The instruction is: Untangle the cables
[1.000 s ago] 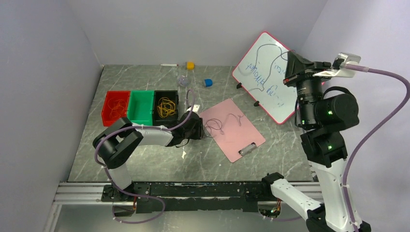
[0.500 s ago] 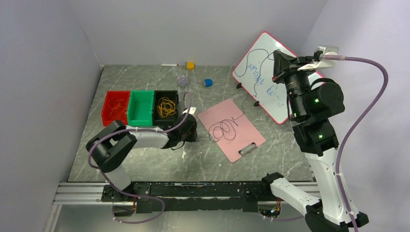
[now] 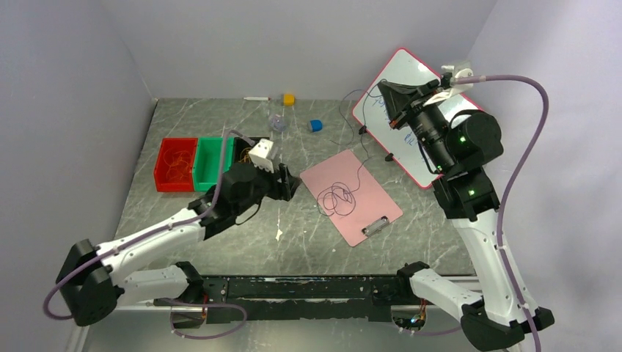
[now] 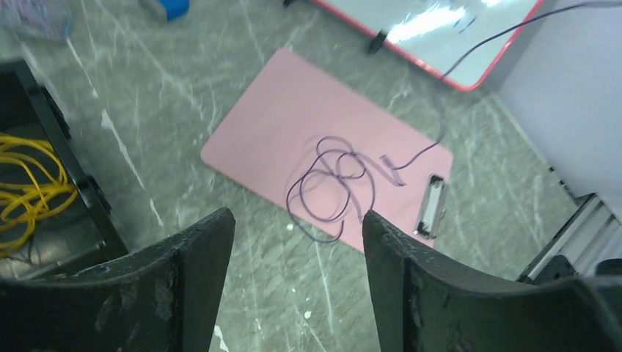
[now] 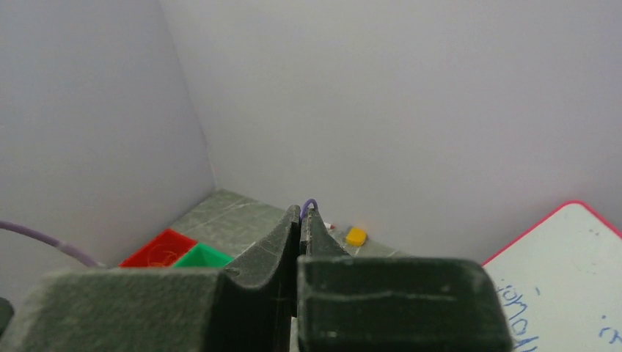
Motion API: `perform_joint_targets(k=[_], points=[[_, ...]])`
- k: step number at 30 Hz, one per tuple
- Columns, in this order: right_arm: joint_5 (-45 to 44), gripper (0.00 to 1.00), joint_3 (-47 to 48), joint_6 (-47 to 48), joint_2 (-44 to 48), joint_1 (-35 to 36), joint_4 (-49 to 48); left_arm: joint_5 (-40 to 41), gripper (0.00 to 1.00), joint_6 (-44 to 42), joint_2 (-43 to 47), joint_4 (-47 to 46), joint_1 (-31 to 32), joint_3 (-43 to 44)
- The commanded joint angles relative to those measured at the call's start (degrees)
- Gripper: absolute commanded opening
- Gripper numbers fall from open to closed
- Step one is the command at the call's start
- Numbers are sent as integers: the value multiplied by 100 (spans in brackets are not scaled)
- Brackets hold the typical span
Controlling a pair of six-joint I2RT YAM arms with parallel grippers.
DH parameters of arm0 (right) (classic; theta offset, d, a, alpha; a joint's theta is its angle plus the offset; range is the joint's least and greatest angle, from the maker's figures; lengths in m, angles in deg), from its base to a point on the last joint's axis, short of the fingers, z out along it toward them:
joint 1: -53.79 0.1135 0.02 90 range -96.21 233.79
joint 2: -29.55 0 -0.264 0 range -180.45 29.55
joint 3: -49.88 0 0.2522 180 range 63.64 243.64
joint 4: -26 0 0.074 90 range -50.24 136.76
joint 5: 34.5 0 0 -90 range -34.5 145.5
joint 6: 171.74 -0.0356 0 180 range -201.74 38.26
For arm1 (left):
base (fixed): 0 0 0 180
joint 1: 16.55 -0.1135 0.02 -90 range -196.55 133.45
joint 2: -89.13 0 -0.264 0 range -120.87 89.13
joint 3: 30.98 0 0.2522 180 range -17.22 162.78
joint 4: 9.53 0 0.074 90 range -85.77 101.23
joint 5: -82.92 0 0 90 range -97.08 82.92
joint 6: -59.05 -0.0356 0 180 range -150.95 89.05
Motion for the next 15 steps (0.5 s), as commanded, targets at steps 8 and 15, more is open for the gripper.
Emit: perform_joint_targets(k=[8, 15], points=[[-780, 0, -128, -886, -84, -14, -211, -607, 73, -768, -253, -919, 14, 226], [-1405, 0, -201, -1169, 55, -16, -72, -1684, 77, -560, -1670, -1819, 17, 792]])
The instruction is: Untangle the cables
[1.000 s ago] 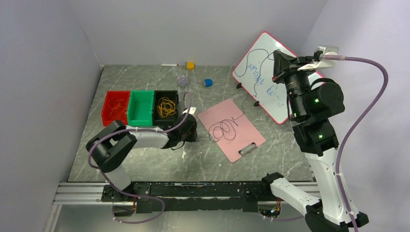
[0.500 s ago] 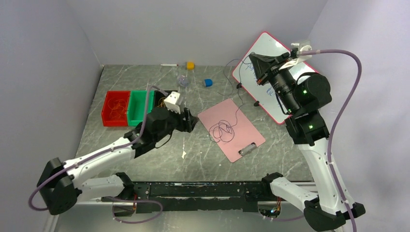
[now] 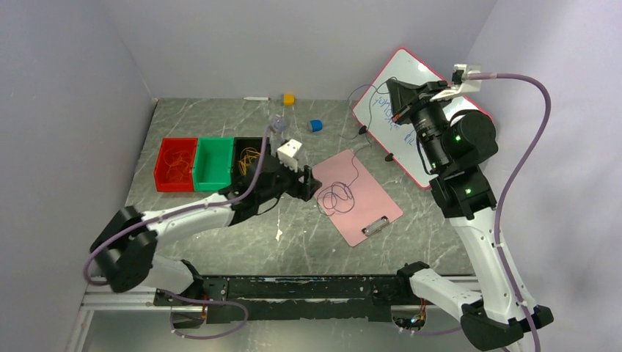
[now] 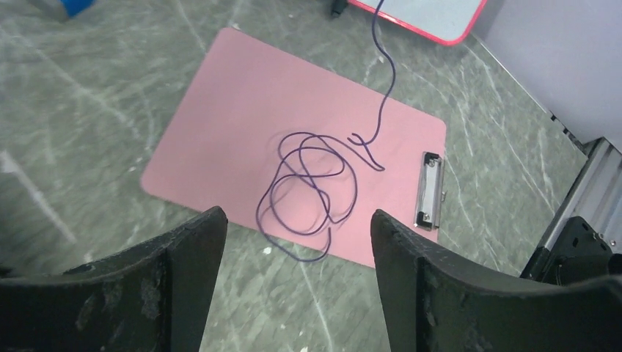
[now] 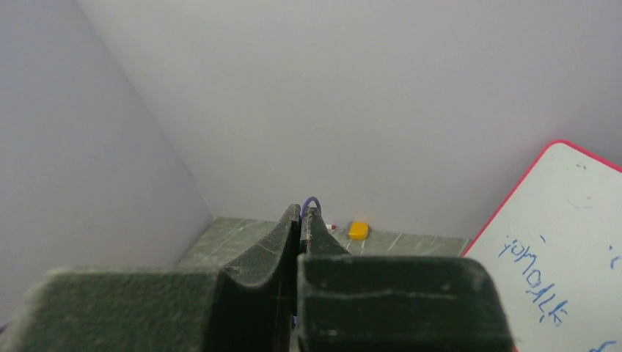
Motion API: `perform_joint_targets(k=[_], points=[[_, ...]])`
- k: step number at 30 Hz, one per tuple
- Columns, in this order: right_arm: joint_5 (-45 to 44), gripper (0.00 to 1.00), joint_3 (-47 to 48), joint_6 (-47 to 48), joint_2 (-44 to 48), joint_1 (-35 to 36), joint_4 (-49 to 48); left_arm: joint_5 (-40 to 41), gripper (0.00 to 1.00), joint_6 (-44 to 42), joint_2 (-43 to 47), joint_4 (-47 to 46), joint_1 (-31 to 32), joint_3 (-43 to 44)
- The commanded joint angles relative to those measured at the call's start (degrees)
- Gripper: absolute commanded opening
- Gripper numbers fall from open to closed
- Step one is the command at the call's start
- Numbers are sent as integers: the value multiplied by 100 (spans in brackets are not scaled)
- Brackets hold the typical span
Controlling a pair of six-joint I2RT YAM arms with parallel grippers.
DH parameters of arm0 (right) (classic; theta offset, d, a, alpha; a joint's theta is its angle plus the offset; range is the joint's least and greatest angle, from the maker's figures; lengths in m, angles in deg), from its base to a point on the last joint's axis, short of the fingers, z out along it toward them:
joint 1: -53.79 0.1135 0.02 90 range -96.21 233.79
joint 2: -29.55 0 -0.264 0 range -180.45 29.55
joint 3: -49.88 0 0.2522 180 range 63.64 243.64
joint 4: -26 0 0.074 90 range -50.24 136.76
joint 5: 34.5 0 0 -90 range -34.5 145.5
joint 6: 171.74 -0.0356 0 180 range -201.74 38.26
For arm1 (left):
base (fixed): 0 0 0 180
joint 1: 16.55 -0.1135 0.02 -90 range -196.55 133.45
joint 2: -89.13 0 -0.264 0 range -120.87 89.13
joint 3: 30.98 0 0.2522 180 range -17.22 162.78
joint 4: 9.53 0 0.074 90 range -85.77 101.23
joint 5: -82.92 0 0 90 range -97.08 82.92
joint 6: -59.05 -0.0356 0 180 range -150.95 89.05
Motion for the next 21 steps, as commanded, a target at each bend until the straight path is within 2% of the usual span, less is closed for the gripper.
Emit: perform_joint_targets(k=[1, 4, 12, 18, 21], points=[[-451, 0, -76, -253, 151, -12, -42, -1012, 78, 64, -719, -919, 12, 610], [-421, 0, -94, -273, 171, -16, -6, -1276, 81, 138, -1270, -1147, 25, 994], [-434, 0, -173, -225, 239, -17, 82, -1770, 86, 265, -2652, -914, 48, 2052], [-510, 0, -201, -152, 290, -16, 135, -2156, 90, 589, -3216, -1046, 172, 2334], [-555, 0, -218, -118, 324, -16, 144, -2132, 87, 564, -3350, -1058, 334, 2257]])
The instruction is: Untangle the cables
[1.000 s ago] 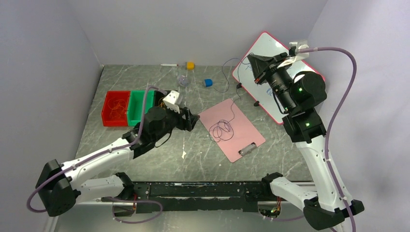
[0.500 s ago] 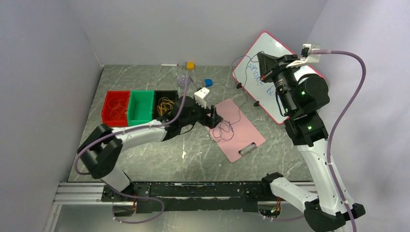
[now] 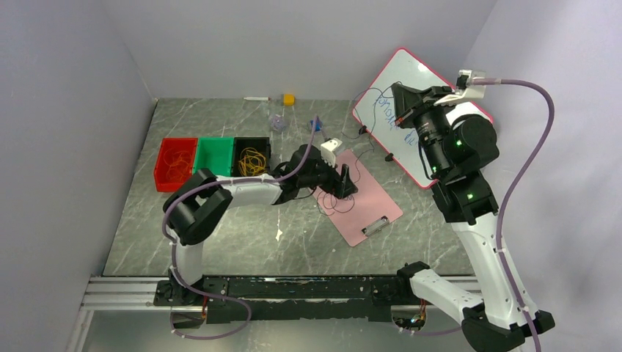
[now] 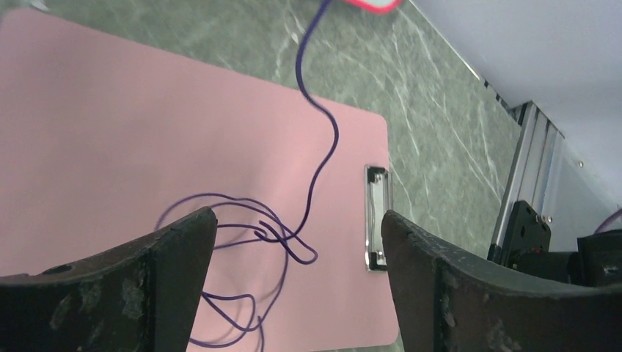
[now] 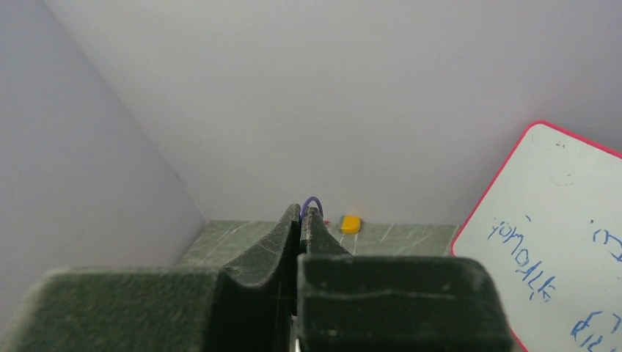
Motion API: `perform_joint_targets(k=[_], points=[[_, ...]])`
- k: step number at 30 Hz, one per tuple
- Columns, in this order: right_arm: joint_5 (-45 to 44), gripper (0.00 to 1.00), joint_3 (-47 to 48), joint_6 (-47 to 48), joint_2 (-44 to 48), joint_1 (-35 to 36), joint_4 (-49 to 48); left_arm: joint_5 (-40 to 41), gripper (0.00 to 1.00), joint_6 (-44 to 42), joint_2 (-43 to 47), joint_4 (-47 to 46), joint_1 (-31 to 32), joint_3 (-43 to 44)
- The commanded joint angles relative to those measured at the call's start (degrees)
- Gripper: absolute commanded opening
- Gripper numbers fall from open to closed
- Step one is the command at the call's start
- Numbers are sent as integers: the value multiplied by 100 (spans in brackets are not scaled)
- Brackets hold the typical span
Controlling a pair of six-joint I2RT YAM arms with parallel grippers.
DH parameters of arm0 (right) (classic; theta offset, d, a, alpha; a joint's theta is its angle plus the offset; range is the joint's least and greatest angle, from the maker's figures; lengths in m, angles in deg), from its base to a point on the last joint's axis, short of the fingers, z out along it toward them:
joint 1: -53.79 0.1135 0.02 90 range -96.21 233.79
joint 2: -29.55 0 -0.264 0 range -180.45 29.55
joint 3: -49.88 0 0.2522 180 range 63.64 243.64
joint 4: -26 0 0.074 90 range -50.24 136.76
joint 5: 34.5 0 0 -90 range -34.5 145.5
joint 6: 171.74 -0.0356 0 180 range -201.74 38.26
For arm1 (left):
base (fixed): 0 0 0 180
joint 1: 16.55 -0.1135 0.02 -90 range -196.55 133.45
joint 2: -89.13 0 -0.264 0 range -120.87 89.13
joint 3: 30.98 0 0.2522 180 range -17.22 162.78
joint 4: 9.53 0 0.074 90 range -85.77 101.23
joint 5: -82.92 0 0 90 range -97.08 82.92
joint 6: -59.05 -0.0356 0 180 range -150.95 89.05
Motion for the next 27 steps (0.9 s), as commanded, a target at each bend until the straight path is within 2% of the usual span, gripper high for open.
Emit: perform_joint_targets(k=[1, 4, 6, 10, 15, 17, 20, 27], points=[[-139, 0, -58, 93, 133, -16, 7, -260, 86, 57, -151, -295, 263, 69], [-175, 0, -70, 100, 173, -16, 7, 41, 81, -13, -280, -105, 336, -66], [-170, 0, -78, 94, 191, -15, -12, 296, 73, 19, -394, 96, 337, -110], [-224, 0, -14, 180, 254, -16, -104, 724, 48, -49, -448, 599, 337, -153], [-476, 0, 151, 457, 444, -16, -355, 1277, 17, -92, -79, 824, 337, -646], [-590, 0, 222, 586, 497, -12, -427, 1498, 8, -92, 109, 986, 337, -843], [-773, 0, 295, 816, 573, -14, -507, 1754, 7, -287, 467, 1179, 337, -1226], [-1162, 0, 353, 1146, 719, -16, -638, 2286, 7, 39, 1218, 1268, 339, -2123]])
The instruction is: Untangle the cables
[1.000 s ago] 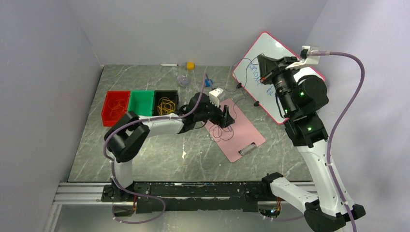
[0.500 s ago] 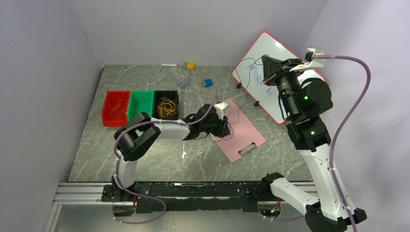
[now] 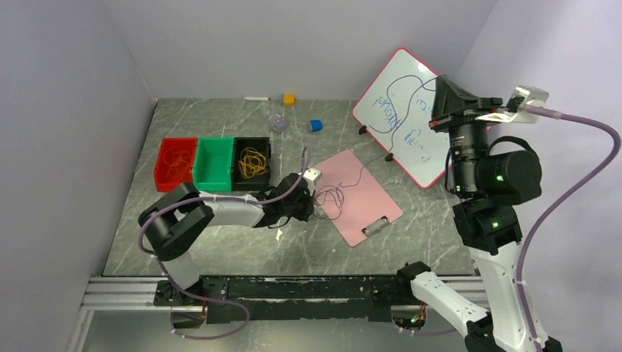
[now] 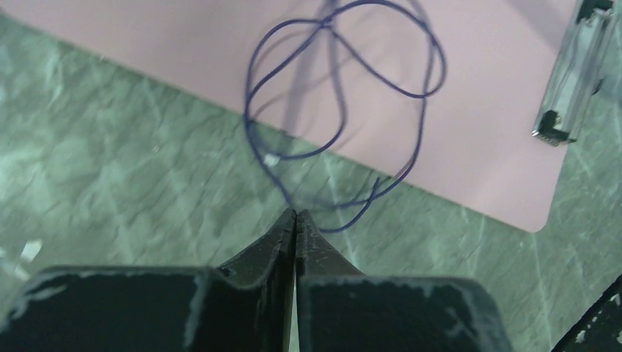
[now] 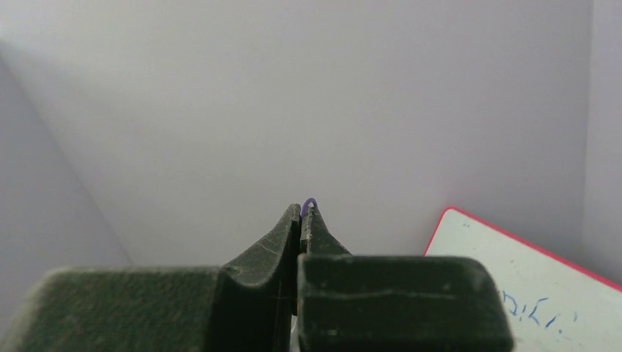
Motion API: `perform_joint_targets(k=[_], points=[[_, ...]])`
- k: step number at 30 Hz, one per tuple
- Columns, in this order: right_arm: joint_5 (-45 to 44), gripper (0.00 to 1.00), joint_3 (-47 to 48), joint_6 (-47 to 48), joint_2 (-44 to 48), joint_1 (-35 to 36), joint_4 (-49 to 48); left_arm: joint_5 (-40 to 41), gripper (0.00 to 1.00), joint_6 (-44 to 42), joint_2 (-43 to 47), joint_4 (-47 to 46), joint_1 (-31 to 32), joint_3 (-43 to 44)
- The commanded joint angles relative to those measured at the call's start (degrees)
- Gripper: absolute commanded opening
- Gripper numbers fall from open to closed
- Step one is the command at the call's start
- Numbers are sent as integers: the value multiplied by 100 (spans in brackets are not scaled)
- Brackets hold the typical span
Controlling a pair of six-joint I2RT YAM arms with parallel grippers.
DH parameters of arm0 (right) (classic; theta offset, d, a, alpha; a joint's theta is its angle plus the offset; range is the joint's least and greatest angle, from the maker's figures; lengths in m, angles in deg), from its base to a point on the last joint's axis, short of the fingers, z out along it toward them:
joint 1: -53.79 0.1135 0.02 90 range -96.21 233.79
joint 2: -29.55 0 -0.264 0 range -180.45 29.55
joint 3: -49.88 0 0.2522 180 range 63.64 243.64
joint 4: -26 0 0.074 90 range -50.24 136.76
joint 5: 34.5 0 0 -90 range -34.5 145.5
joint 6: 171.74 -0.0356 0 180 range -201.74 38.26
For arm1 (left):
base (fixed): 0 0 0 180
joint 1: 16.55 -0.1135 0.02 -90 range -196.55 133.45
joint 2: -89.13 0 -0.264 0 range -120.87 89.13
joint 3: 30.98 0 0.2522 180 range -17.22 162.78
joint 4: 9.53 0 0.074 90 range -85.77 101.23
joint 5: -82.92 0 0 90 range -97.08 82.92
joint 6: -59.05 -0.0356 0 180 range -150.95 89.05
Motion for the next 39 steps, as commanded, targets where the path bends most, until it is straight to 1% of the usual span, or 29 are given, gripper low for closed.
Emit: perform_joint_targets(k=[1, 5, 7, 10, 13, 15, 16, 19, 22, 28, 31, 34, 35, 36, 39], points=[[-301, 0, 173, 312, 68, -14, -231, 541, 7, 206, 357, 167, 5, -388], [-189, 0, 174, 293, 37, -16, -164, 404, 9, 261, 709, 95, 5, -575], [-180, 0, 140, 259, 33, -17, -134, 446, 14, 273, 856, 177, 9, -570], [-118, 0, 104, 199, 30, -16, -76, 318, 40, 208, 1150, 83, 4, -577], [-62, 0, 59, 126, 33, -16, -36, 174, 57, 78, 1386, -156, -1, -457], [-23, 0, 31, 91, 42, -16, -14, 145, 66, -70, 1373, -343, -8, -275], [-13, 0, 20, 73, 42, -16, 3, 132, 68, -208, 1305, -400, -22, -164], [21, 0, 2, 31, 32, -16, 47, -105, 72, -376, 949, -474, -130, 318], [44, 0, -7, -2, 45, -16, 79, -537, 73, -492, 518, -688, -238, 719], [73, 0, 8, -17, 59, -16, 122, -914, 72, -660, -558, -612, -416, 1494], [64, 0, 10, -4, 59, -12, 141, -1280, 70, -658, -838, -673, -443, 1632], [42, 0, -28, 5, 67, -16, 125, -1475, 68, -562, -1061, -778, -442, 1624], [35, 0, -38, 5, 61, -16, 112, -1525, 65, -534, -1131, -787, -443, 1630], [42, 0, -42, 13, 60, -18, 114, -1566, 58, -508, -1182, -767, -437, 1643], [14, 0, -56, 45, 52, -16, 115, -1655, 32, -453, -1186, -712, -442, 1588]])
